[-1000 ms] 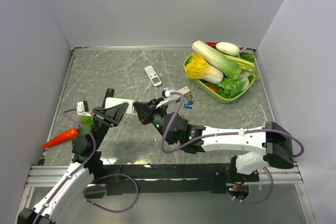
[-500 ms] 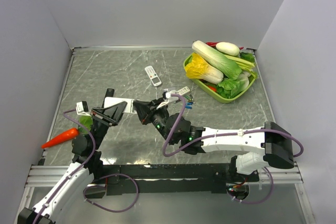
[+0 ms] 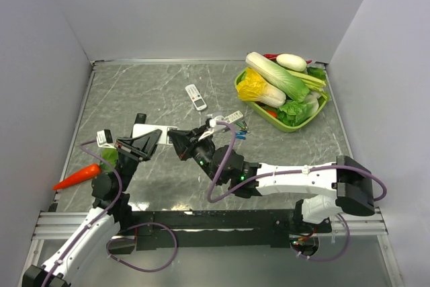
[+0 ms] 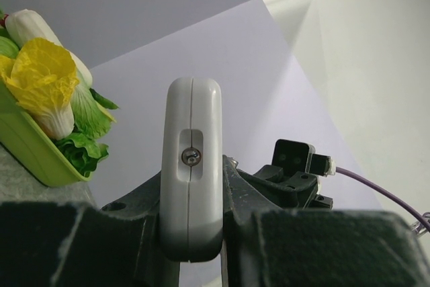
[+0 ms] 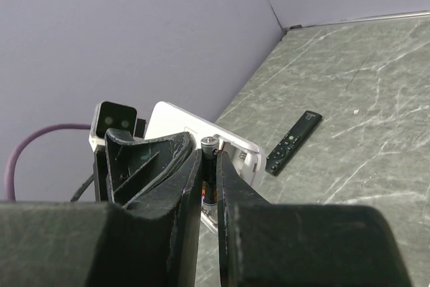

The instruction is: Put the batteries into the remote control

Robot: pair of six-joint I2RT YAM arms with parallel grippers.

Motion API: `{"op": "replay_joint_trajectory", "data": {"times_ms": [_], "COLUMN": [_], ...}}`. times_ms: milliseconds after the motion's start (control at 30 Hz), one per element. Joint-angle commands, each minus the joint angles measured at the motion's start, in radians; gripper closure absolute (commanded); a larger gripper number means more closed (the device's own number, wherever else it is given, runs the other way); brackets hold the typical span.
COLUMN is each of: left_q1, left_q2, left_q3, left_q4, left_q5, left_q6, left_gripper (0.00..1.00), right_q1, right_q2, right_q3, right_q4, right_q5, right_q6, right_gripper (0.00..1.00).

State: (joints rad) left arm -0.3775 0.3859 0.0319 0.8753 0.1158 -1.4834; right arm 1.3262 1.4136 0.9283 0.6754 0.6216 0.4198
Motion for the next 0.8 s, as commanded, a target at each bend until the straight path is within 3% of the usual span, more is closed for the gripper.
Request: {"op": "replay_joint_trajectory", "data": {"times_ms": [0, 400, 767], "left_q1": [-0.006, -0.008, -0.009], "left_q2": [-0.007, -0.005, 0.001], "left_q3": [-0.101, -0.099, -0.112], "left_q4": [0.157, 0.163, 0.18], "left_q5": [-0.001, -0.016, -0.025], "left_q6": [-0.038, -0.038, -0.052], "left_gripper": [0.98, 0.98, 0.98], "right_q1": [-0.004, -0.001, 0.002], "right_q2": [0.038, 0.077, 0.071], "right_q3": [-0.011, 0.001, 0.015], "right_q4": [-0.011, -0.03, -0.08], "right_q5": [0.016, 0.043, 0.084], "right_q6": [-0.042, -0.043, -0.027], "right_gripper": [0.9, 0.87, 0.69]}}
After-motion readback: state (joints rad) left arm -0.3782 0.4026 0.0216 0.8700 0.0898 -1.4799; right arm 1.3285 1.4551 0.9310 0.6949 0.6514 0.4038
